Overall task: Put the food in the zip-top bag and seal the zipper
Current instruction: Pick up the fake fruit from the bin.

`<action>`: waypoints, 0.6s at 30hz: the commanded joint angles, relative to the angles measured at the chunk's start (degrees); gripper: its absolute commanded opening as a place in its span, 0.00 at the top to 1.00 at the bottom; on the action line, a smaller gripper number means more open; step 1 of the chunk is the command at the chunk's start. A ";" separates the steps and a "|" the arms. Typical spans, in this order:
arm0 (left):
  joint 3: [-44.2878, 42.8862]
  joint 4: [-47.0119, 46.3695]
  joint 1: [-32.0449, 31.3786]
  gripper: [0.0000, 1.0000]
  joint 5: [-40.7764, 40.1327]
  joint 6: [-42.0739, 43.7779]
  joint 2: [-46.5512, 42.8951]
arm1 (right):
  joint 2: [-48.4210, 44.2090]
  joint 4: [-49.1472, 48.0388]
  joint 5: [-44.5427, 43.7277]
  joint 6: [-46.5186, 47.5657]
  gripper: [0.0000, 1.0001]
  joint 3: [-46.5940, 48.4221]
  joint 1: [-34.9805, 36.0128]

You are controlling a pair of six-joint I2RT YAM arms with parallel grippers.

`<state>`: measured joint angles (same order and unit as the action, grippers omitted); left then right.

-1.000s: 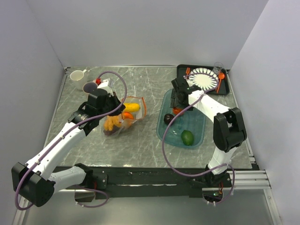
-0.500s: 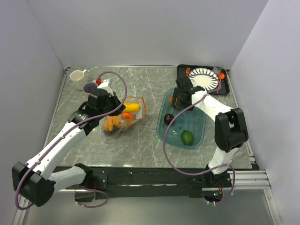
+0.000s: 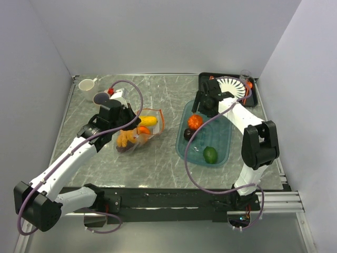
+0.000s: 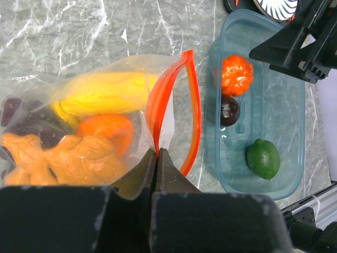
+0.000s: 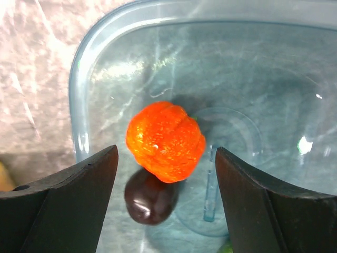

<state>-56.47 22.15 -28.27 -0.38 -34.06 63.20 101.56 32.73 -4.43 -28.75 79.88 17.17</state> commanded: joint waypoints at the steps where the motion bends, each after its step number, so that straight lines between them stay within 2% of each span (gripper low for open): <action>1: -1.63 -0.62 -0.12 0.99 -0.85 0.67 -0.27 | -0.04 -2.67 4.25 -5.50 0.18 0.72 -1.26; 7: -1.45 0.08 -0.12 0.99 -1.64 0.93 -0.80 | -1.62 -5.83 6.53 -8.95 0.17 -3.85 -1.79; 15: -1.36 -0.09 -0.12 0.99 -1.20 1.02 -0.62 | -1.28 -8.47 6.97 -3.94 0.17 -7.10 -3.37; 18: -1.19 -0.62 -0.12 0.99 -0.67 0.58 -0.62 | -1.54 -11.36 10.48 -3.42 0.16 -8.77 -4.86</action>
<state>-56.47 22.17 -28.27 -1.21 -34.04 63.33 101.56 26.33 2.83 -33.82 72.69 14.33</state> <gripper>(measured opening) 0.021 0.836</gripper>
